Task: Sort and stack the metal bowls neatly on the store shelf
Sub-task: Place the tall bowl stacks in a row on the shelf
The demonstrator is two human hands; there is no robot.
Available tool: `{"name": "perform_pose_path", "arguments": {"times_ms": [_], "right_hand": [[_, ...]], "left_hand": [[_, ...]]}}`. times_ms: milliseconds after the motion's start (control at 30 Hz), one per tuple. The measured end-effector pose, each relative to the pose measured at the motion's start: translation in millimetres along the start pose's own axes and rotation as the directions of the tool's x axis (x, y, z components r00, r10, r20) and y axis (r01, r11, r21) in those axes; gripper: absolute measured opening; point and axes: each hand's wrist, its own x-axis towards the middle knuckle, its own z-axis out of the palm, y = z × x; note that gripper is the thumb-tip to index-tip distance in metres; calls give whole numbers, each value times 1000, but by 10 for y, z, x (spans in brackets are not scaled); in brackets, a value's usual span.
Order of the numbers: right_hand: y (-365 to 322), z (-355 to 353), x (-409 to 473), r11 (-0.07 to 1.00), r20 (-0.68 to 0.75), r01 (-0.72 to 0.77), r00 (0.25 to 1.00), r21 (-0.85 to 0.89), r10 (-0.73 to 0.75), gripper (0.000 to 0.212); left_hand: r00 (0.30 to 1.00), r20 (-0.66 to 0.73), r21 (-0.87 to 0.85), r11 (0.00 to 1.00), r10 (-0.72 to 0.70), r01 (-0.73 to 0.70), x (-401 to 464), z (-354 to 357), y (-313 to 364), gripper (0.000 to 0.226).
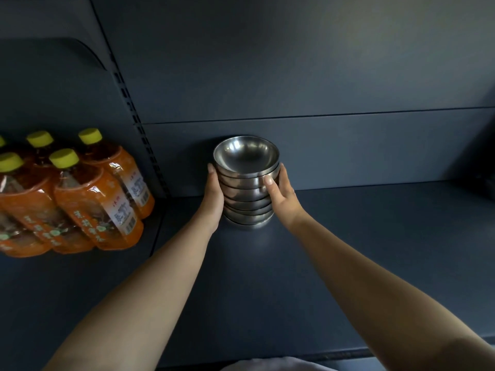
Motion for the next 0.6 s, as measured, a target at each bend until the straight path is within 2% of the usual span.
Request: {"name": "perform_pose_path", "arguments": {"times_ms": [133, 300, 467, 533, 600], "right_hand": [[-94, -89, 33, 998, 33, 3, 999, 66, -5, 98], [-150, -150, 116, 998, 45, 55, 997, -5, -55, 98], [-212, -70, 91, 998, 11, 53, 999, 25, -53, 113], [-147, -35, 101, 997, 16, 48, 999, 52, -49, 115], [-169, -10, 59, 995, 21, 36, 999, 95, -38, 106]], "left_hand": [[996, 13, -12, 996, 90, -90, 9, -25, 131, 59], [970, 32, 213, 947, 241, -242, -21, 5, 219, 47], [982, 10, 198, 962, 191, -189, -102, 102, 282, 47], [990, -14, 120, 983, 138, -135, -83, 104, 298, 49], [997, -18, -16, 997, 71, -71, -68, 97, 293, 55]]}}
